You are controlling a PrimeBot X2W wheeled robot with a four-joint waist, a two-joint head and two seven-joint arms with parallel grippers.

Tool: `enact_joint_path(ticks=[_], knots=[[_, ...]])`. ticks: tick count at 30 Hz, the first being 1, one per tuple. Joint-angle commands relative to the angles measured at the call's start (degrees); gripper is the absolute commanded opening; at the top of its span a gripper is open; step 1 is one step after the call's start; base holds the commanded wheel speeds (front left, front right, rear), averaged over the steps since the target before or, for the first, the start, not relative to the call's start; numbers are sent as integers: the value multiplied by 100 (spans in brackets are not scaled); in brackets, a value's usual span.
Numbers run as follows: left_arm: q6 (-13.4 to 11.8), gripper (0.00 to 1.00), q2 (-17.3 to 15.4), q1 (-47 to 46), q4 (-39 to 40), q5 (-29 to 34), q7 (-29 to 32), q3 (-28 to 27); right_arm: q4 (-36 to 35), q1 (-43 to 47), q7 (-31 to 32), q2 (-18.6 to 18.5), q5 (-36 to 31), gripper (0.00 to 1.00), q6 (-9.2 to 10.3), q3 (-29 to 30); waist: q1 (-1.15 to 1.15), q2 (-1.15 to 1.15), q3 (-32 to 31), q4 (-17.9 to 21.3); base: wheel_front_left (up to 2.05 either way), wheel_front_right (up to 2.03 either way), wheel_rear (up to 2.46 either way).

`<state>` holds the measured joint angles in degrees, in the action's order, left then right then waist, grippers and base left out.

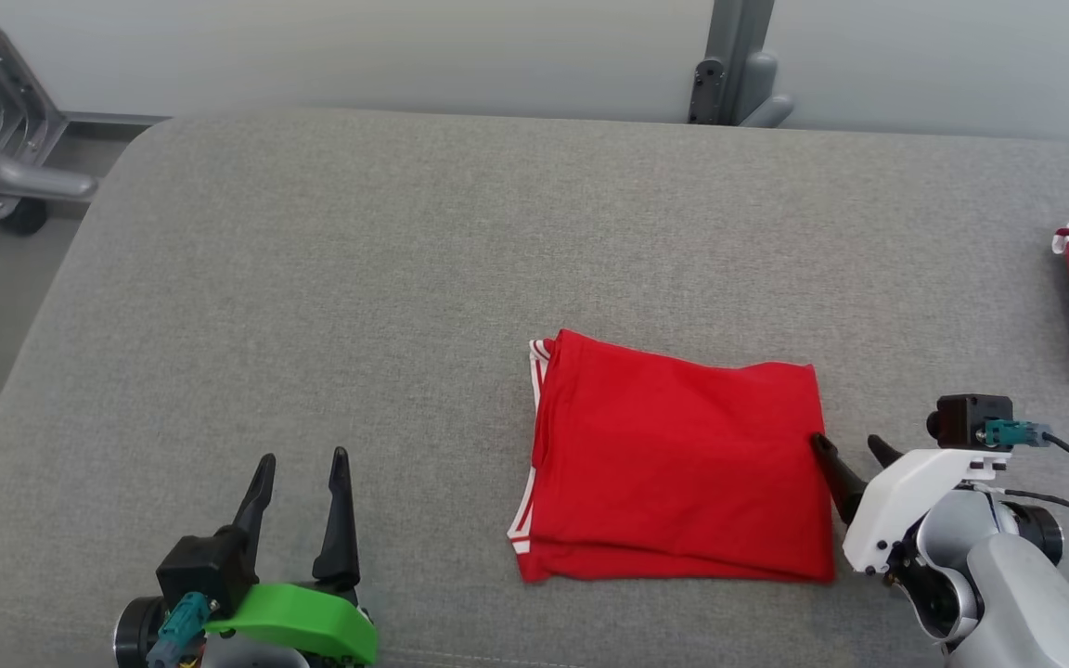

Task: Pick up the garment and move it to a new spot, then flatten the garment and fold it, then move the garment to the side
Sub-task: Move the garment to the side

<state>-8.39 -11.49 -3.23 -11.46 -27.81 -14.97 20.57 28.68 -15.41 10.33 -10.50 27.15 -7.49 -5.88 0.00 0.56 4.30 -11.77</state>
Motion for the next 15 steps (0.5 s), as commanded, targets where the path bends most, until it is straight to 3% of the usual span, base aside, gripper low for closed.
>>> enact_joint_path(ticks=[1,13,14,15], knots=[[21,100,32,-76,-14,69,-23,-33,88,-89,86,-56,157,100,1,-108,0,-56,172,-184,0,0,0],[135,100,165,-133,-83,186,-23,-205,286,-233,532,-354,1351,100,1,-732,0,-56,291,-262,0,0,0],[142,100,174,-141,-89,206,-23,-219,302,-252,528,-371,1391,87,1,-784,0,-56,299,-256,0,0,0],[158,100,185,-148,-92,224,-23,-233,308,-276,505,-379,1442,42,1,-837,0,-56,307,-248,0,0,0]])
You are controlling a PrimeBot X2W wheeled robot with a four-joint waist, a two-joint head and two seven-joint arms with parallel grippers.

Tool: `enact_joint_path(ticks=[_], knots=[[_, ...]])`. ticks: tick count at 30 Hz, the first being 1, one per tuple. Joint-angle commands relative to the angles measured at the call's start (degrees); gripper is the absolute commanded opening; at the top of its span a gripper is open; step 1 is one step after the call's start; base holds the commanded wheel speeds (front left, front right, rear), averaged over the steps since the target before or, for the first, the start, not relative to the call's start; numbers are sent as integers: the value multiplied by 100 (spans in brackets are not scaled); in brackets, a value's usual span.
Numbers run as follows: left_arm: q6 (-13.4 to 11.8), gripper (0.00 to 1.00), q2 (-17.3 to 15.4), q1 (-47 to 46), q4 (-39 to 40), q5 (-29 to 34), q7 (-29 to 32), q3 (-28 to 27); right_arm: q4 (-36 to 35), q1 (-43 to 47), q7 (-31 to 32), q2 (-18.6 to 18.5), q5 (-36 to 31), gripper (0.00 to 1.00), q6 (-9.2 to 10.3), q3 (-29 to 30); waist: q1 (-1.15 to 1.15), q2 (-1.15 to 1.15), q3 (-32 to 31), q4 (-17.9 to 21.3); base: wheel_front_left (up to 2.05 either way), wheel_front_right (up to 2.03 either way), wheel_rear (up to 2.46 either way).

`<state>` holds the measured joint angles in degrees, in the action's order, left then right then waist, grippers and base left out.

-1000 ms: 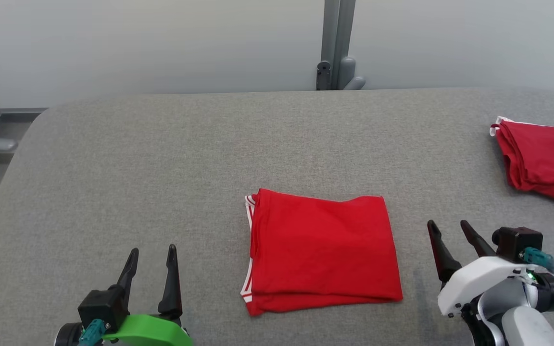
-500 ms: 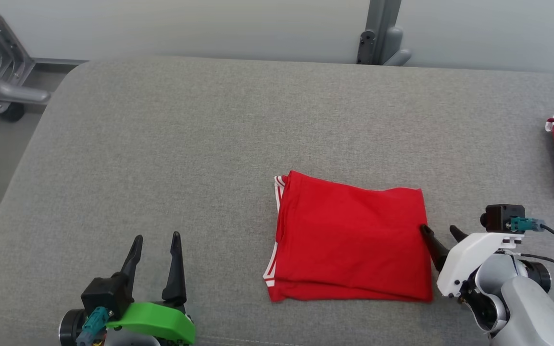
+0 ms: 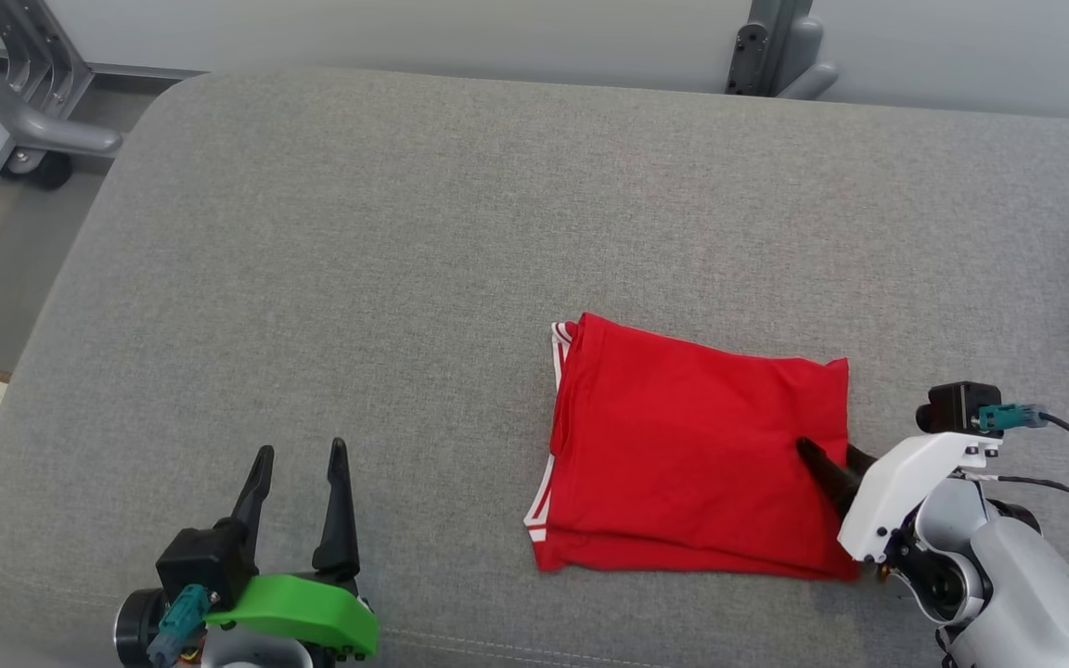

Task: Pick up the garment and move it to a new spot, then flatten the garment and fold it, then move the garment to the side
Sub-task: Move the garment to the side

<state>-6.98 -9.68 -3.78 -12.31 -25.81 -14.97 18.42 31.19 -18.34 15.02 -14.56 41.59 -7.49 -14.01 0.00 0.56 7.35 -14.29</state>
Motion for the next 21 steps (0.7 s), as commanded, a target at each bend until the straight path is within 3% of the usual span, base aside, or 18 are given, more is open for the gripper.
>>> enact_joint_path(ticks=[1,2,11,21], knots=[[32,100,12,-95,-10,31,-23,-33,63,-10,8,20,42,23,1,-71,0,-56,12,12,0,0,0],[36,100,21,-93,-13,41,-23,-43,62,-38,-25,0,80,0,1,-123,0,-56,21,22,0,0,0],[134,100,46,-88,56,206,-23,-153,35,-375,-350,-284,223,0,3,-342,0,-56,86,412,0,0,0],[249,100,92,-248,58,374,-22,-108,86,-689,-535,-618,118,0,2,-159,0,-56,274,1592,0,0,0]])
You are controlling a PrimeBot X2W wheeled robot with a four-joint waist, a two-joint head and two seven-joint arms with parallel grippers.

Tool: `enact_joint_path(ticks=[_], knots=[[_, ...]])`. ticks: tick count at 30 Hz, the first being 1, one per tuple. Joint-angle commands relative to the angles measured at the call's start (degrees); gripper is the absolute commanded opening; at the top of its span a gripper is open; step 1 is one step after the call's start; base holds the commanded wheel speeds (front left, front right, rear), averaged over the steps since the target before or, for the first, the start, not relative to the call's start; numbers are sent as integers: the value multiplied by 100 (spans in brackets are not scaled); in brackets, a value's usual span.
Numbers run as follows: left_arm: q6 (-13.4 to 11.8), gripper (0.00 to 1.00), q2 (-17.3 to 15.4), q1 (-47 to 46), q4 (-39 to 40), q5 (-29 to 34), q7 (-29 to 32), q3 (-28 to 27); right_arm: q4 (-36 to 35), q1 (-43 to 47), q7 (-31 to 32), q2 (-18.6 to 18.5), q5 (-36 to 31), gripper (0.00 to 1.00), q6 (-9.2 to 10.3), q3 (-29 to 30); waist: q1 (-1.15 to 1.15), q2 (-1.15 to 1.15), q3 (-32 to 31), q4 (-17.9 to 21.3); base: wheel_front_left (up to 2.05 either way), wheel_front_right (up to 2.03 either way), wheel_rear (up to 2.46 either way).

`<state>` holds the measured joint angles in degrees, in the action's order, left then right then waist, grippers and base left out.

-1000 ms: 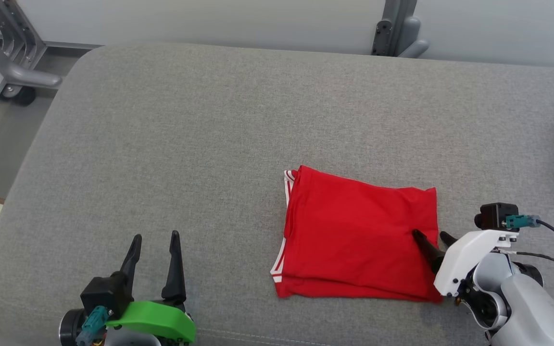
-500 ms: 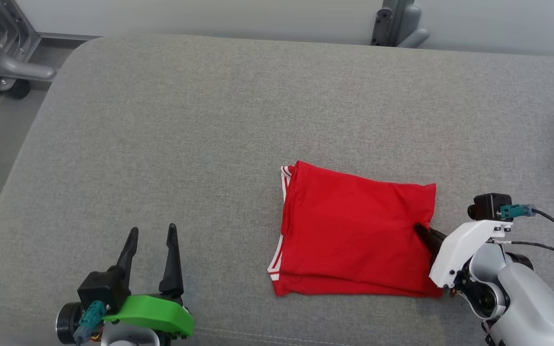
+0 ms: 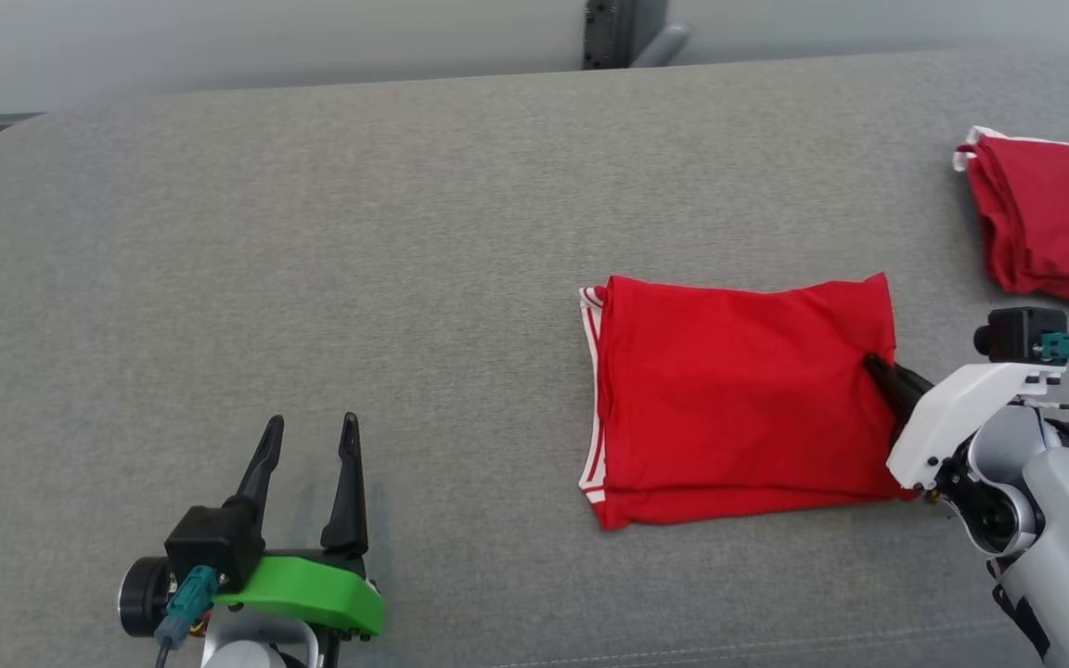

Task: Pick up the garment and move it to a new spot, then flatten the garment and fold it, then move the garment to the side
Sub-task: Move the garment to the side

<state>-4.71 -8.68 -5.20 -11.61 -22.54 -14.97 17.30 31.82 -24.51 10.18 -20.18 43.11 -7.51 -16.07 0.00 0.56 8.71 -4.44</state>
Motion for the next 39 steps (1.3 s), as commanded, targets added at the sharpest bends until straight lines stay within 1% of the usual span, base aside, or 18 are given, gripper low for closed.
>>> enact_joint_path(ticks=[1,5,8,12,15,20,27,33,34,39], knots=[[33,100,-8,-136,-26,60,-22,18,21,-89,-72,-67,-39,0,5,72,0,-56,164,743,0,0,0],[73,100,-14,-254,-74,119,-18,80,18,-141,-148,-100,-37,0,5,180,0,-56,266,1244,0,0,0],[111,100,-38,-371,-107,168,-12,138,14,-166,-194,-99,-71,0,5,236,0,-56,335,1533,0,0,0],[125,100,-72,-488,-143,213,7,181,-5,-243,-225,-63,-113,0,5,238,0,-56,410,1800,0,0,0],[120,100,-76,-558,-165,229,16,213,6,-309,-248,-37,-154,0,5,215,0,-56,434,1882,0,0,0],[145,100,-73,-586,-235,202,25,248,-9,-421,-262,-7,-208,0,5,135,0,-56,402,1874,0,0,0],[120,100,1,-516,-309,126,3,237,-47,-757,-178,-48,-356,0,4,24,0,-56,242,1634,0,0,0],[134,100,70,-467,-350,84,-13,225,-55,-1365,88,-49,-523,0,4,-102,0,-56,152,1385,0,0,0],[147,100,93,-462,-364,75,-19,221,-1,-1624,194,-26,-584,0,5,-119,0,-56,135,1297,0,0,0],[180,100,144,-447,-405,81,-19,230,255,-2254,413,16,-727,0,4,-48,0,-56,133,1087,0,0,0]])
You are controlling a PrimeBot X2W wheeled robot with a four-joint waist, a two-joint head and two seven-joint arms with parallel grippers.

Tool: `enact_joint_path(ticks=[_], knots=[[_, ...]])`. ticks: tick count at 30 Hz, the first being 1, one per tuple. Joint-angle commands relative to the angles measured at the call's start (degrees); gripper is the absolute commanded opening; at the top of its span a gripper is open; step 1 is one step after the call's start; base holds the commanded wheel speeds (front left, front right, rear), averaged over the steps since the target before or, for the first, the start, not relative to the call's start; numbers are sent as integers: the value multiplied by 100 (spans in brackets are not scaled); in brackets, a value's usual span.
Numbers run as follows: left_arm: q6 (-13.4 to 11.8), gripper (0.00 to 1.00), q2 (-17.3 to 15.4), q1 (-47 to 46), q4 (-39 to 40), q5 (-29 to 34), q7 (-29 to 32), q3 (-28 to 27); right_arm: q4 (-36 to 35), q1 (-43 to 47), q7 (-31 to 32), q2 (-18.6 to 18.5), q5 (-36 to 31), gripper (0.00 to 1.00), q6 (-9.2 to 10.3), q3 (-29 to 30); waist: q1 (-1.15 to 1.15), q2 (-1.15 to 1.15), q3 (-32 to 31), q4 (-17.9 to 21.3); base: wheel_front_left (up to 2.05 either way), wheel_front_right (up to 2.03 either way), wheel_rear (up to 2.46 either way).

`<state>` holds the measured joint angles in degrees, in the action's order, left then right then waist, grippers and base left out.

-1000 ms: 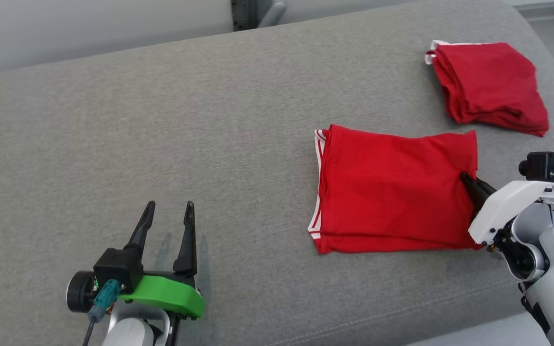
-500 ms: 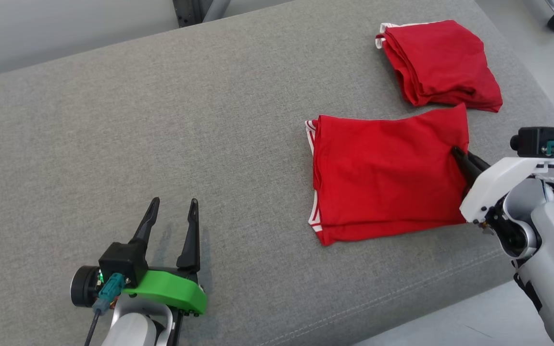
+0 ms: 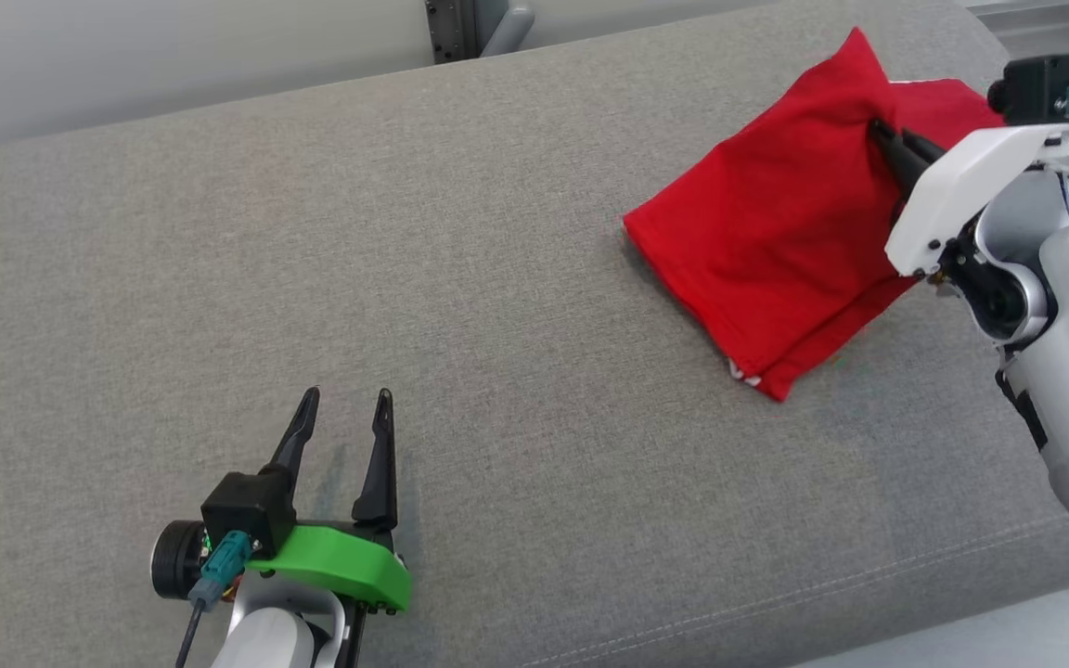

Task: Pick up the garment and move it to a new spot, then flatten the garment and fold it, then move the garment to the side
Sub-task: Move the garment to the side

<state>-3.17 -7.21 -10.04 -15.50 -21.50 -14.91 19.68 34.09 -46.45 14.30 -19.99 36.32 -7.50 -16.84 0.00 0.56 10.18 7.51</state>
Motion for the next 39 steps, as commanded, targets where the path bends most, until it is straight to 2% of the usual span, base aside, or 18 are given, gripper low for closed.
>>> enact_joint_path(ticks=[1,14,24,34,39], knots=[[26,100,6,40,-24,-20,-23,-6,99,-172,32,0,-62,0,3,56,0,-56,-9,-145,0,0,0],[68,100,-61,-73,64,128,-27,-47,1127,-1226,-189,-296,-640,0,3,508,0,-56,409,-321,0,0,0],[78,100,-186,-324,166,245,14,22,1664,-1787,-391,-753,-1143,0,3,735,0,-56,978,-296,0,0,0],[86,100,-282,-548,403,328,130,138,2172,-2137,-407,-1455,-1834,0,3,1085,0,-56,1505,-431,0,0,0],[77,100,-341,-625,511,384,218,195,2528,-2169,-584,-1534,-2220,0,4,1356,0,-56,1772,-528,0,0,0]])
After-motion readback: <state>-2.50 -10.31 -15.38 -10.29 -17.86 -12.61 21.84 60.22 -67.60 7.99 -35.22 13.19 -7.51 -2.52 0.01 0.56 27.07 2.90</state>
